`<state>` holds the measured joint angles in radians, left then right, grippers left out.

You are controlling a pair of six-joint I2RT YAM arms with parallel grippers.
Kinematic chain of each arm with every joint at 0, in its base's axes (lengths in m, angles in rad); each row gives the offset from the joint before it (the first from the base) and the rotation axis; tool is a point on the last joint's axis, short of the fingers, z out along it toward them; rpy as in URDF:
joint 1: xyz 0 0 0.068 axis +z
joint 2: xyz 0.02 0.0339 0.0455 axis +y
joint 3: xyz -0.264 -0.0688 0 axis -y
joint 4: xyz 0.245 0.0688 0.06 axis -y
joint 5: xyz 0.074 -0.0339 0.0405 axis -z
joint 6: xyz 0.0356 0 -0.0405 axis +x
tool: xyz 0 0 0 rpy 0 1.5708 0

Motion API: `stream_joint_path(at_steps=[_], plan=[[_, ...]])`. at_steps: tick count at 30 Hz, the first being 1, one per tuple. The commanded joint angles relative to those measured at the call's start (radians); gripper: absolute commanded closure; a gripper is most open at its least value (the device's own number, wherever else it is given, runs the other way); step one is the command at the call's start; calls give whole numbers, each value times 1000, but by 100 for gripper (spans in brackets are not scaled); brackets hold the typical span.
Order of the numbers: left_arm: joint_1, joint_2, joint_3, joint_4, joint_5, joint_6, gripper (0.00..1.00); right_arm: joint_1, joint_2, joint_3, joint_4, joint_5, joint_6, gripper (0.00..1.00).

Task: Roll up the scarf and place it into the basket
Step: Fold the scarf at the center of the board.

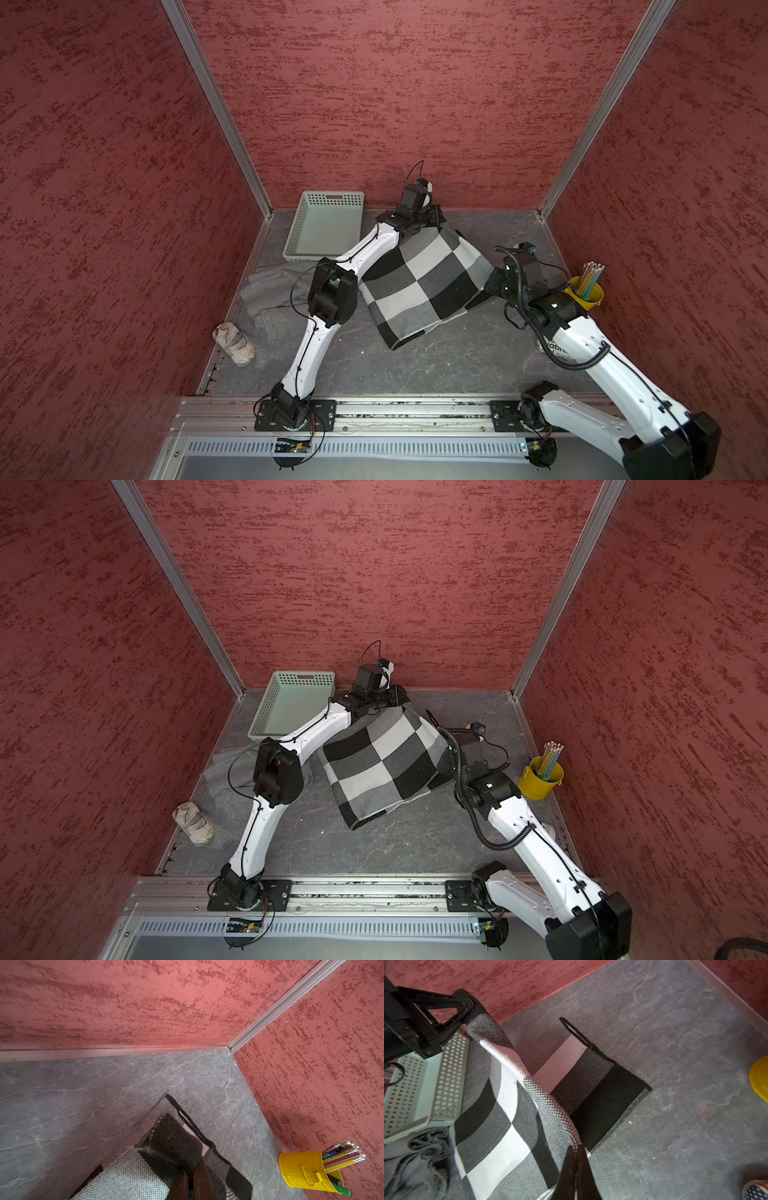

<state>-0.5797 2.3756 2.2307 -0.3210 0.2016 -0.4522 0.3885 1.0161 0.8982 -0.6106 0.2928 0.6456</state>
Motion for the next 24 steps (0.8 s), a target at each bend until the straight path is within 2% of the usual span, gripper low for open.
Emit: stream_joint_path(at_steps=[1, 7, 11, 14, 19, 21, 23, 24], plan=[[3, 54, 46, 54, 49, -44, 100, -18, 11, -23, -41, 104, 2, 100], [-8, 156, 86, 141, 130, -91, 100, -37, 63, -78, 20, 177, 6, 100], [-8, 238, 87, 297, 173, -170, 100, -64, 130, -135, 105, 261, 9, 100], [-16, 303, 115, 403, 170, -210, 100, -102, 191, -170, 192, 255, -8, 100], [-34, 420, 241, 439, 146, -240, 100, -147, 284, -183, 281, 246, -41, 100], [-35, 446, 242, 489, 133, -268, 94, -177, 326, -180, 305, 241, -54, 100], [-33, 467, 247, 514, 119, -293, 81, -211, 377, -171, 325, 214, -66, 98], [-31, 476, 250, 517, 118, -300, 71, -230, 398, -163, 337, 182, -74, 95]])
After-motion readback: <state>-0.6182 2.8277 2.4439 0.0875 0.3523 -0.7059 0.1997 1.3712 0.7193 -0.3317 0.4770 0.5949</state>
